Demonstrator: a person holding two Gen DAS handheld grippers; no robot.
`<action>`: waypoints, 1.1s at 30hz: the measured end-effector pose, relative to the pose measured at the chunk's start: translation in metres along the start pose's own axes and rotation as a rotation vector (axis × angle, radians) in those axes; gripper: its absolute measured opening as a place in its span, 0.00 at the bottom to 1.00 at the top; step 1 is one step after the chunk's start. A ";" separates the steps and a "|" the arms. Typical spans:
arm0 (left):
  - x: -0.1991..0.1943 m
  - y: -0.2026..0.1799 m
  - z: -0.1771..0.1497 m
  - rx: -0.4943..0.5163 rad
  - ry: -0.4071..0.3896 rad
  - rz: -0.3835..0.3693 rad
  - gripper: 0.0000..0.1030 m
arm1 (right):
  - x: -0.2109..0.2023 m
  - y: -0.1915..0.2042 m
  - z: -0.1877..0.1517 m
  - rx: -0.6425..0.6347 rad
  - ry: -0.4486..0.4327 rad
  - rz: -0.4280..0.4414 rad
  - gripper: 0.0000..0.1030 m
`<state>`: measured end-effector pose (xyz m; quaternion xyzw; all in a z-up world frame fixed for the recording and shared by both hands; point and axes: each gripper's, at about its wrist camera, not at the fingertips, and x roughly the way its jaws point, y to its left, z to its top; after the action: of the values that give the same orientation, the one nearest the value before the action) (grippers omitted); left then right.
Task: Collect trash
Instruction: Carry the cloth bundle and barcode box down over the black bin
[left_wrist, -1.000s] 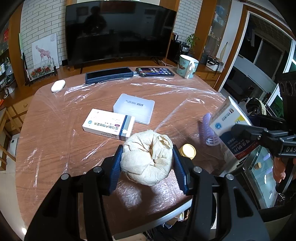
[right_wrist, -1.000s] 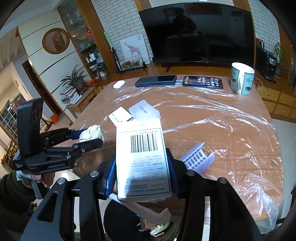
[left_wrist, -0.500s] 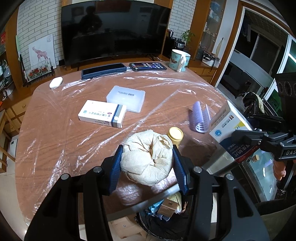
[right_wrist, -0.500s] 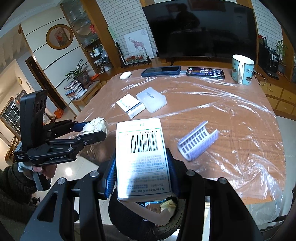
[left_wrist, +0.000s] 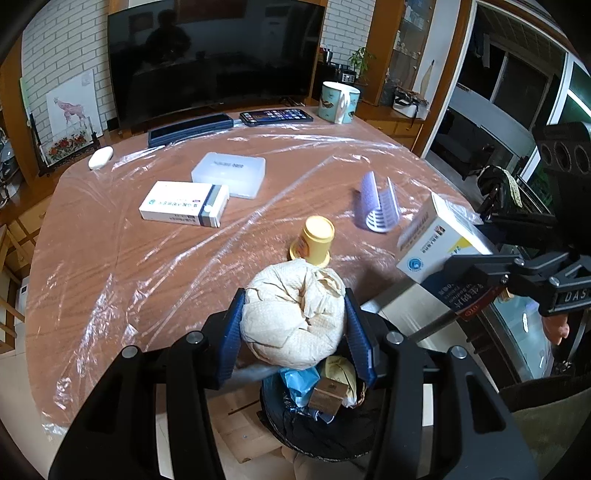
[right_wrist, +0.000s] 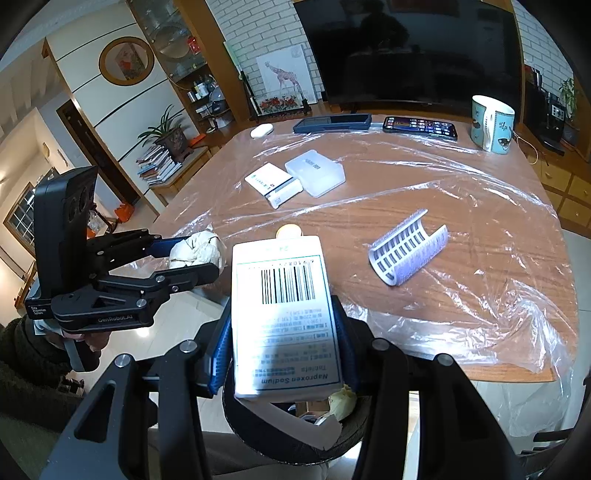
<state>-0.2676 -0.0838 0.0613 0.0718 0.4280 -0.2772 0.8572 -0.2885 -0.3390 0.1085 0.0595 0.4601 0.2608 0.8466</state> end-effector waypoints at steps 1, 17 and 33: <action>0.000 -0.001 -0.002 0.001 0.005 -0.002 0.50 | 0.000 0.000 -0.002 -0.001 0.004 0.000 0.46; 0.002 -0.023 -0.028 0.025 0.053 -0.028 0.50 | 0.014 0.005 -0.030 -0.008 0.089 0.016 0.46; 0.015 -0.039 -0.051 0.079 0.114 -0.036 0.50 | 0.027 0.005 -0.055 -0.021 0.169 -0.006 0.46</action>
<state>-0.3162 -0.1043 0.0222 0.1134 0.4660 -0.3046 0.8229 -0.3226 -0.3290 0.0586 0.0272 0.5273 0.2670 0.8062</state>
